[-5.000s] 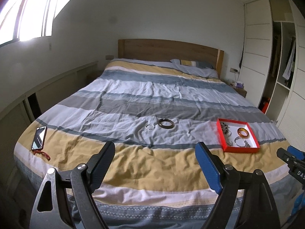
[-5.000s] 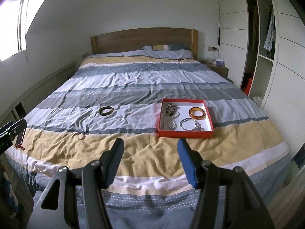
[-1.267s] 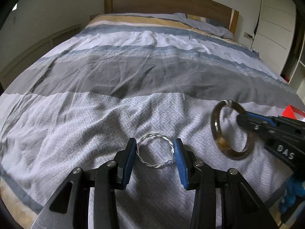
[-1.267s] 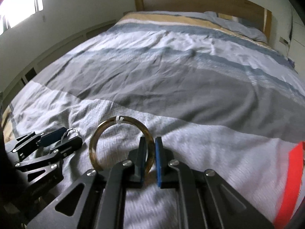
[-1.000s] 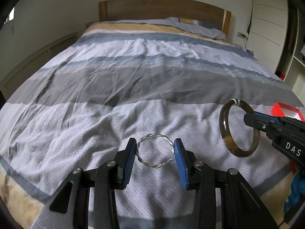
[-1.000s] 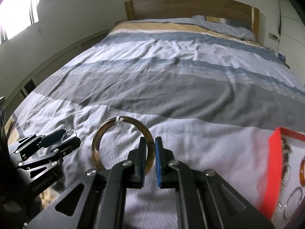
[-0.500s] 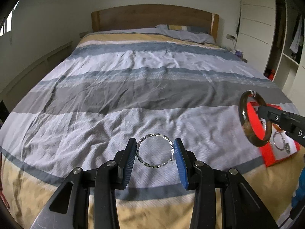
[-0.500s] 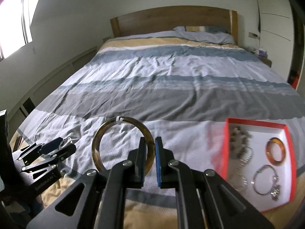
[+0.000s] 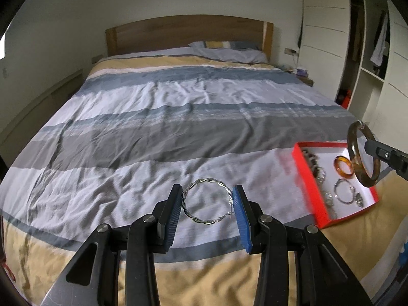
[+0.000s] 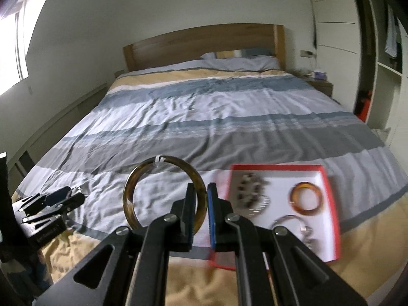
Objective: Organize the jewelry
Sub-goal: 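Carry ring and dark bangle into the red box and open both tools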
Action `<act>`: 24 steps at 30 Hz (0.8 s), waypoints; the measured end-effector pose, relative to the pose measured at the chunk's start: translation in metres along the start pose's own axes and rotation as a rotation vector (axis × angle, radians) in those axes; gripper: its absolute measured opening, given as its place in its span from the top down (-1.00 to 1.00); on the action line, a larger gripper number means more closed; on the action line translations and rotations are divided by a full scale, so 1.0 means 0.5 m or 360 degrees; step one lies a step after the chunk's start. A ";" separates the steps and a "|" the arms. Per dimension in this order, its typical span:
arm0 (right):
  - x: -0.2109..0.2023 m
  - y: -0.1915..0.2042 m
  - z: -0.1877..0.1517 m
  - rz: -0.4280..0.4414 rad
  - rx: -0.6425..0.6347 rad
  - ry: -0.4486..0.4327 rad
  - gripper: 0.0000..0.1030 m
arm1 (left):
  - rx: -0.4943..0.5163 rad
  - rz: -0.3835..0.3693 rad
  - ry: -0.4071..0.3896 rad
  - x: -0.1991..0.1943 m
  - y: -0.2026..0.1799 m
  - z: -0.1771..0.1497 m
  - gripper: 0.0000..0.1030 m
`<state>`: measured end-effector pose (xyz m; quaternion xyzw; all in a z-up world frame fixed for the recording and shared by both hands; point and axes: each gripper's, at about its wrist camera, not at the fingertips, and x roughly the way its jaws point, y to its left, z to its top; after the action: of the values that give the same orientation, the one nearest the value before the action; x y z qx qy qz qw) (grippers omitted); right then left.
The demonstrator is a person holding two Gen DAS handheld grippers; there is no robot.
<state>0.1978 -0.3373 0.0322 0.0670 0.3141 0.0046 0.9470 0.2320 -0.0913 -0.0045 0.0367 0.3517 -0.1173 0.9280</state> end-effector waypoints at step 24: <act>0.070 -0.311 -0.076 -0.0204 0.0201 0.0130 0.84 | 0.0275 -0.0322 0.0172 0.164 -0.342 0.007 0.23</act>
<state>0.1979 -0.4851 -0.0387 0.1061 0.3558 -0.0730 0.9256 0.2518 -0.2736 -0.0537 0.0869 0.3916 -0.2380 0.8846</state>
